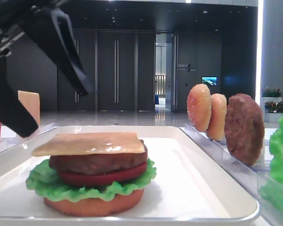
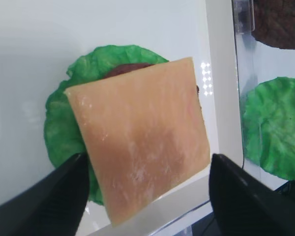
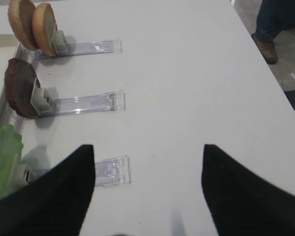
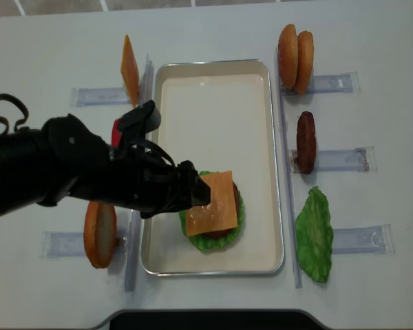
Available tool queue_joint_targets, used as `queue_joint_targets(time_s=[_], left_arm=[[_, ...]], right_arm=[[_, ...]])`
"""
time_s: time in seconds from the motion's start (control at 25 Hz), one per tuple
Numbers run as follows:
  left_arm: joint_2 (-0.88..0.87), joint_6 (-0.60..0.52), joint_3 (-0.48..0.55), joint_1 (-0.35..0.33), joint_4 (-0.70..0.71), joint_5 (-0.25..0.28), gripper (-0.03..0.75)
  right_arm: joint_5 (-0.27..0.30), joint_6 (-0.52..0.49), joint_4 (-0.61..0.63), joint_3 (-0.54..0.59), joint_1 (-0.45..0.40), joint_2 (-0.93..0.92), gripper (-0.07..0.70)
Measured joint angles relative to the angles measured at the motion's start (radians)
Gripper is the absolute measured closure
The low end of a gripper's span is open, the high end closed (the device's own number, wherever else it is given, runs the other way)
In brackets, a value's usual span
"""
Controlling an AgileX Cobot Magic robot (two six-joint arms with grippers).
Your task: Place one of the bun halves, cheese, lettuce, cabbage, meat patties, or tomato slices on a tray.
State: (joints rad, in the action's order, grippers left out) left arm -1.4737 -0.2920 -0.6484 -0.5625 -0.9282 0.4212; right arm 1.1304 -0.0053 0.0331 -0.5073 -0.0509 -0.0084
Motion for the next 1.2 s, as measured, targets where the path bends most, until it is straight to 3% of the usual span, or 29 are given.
queue_joint_targets(time_s=[0.12, 0.28, 0.52, 0.68, 0.84, 0.96, 1.2], left_arm=[[0.027, 0.088, -0.004, 0.005, 0.110, 0.035, 0.139], [0.052, 0.230, -0.064, 0.005, 0.304, 0.149, 0.139], [0.055, 0.390, -0.211, 0.006, 0.586, 0.375, 0.139], [0.055, 0.406, -0.319, 0.006, 0.711, 0.538, 0.139], [0.055, 0.405, -0.435, 0.006, 0.842, 0.747, 0.139], [0.059, 0.367, -0.491, 0.006, 0.905, 0.788, 0.139], [0.061, 0.305, -0.508, 0.006, 0.902, 0.797, 0.139]], right_arm=[[0.000, 0.000, 0.000, 0.000, 0.000, 0.000, 0.185], [0.000, 0.000, 0.000, 0.000, 0.000, 0.000, 0.185], [0.000, 0.000, 0.000, 0.000, 0.000, 0.000, 0.185], [0.000, 0.000, 0.000, 0.000, 0.000, 0.000, 0.185], [0.000, 0.000, 0.000, 0.000, 0.000, 0.000, 0.185], [0.000, 0.000, 0.000, 0.000, 0.000, 0.000, 0.185], [0.000, 0.000, 0.000, 0.000, 0.000, 0.000, 0.185]])
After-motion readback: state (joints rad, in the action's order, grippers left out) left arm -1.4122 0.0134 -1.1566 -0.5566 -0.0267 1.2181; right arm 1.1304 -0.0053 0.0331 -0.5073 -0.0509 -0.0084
